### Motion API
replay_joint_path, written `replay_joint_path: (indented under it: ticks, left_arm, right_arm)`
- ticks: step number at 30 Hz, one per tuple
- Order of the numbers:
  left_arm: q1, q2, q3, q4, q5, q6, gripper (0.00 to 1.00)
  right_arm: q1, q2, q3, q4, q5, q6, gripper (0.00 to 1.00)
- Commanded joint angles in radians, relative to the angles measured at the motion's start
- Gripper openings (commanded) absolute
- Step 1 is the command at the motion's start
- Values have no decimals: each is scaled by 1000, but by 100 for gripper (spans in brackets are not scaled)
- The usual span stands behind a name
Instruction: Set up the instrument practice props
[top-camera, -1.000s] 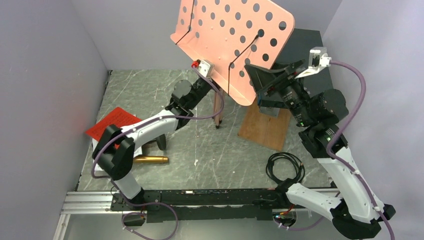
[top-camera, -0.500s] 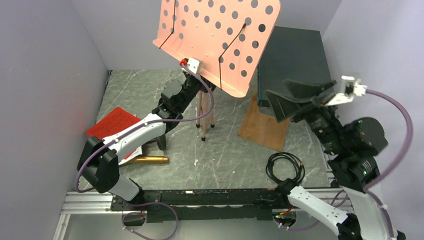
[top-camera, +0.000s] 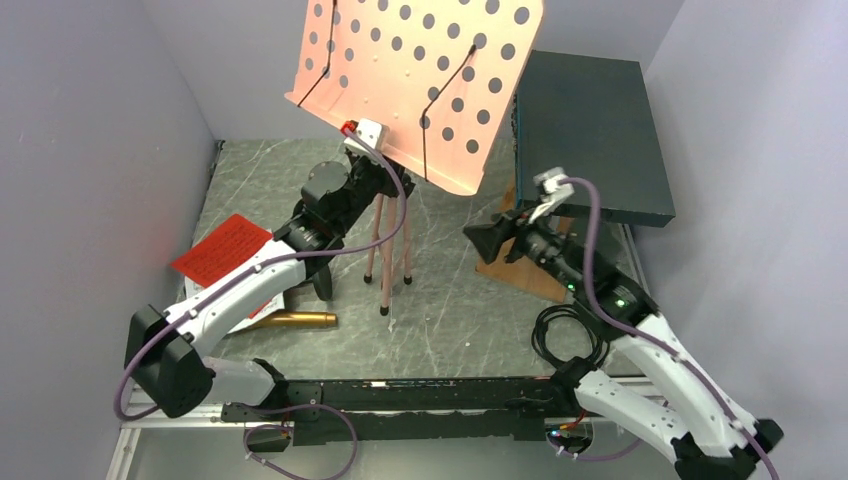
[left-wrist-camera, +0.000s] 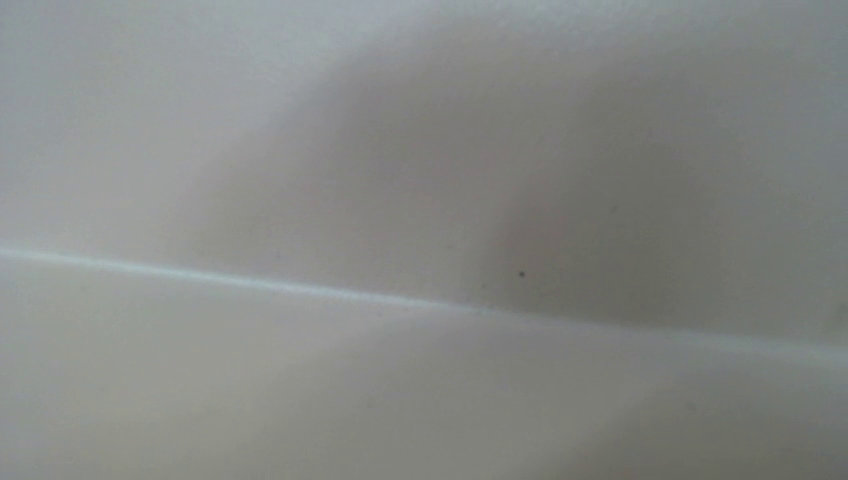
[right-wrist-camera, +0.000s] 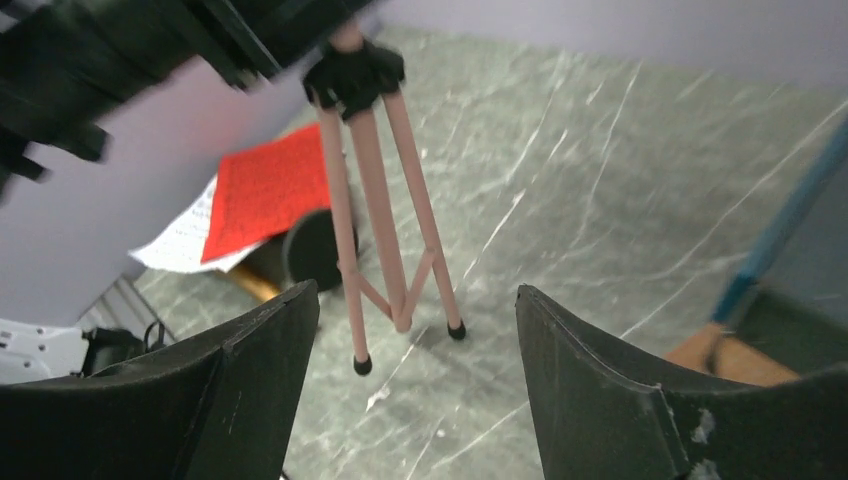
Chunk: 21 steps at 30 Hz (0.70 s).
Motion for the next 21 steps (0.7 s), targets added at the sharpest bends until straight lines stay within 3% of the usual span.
replay_joint_path:
  ticks: [1,6,13,21]
  left_arm:
    - [-2,-139,19,169,-38,-9,0]
    - [0,-172,5,159,-44,-29,0]
    - [101,-162,-4,191,45,-182,0]
    - [116,-116,63,192,104,-215,0]
  right_arm:
    - [25,54,-97,247,-90,108,73]
    - [142,143,-161,392,40,193,71]
    - [322,261,-181,541,284,192,74]
    - [338,429,-141,662,266,254,74]
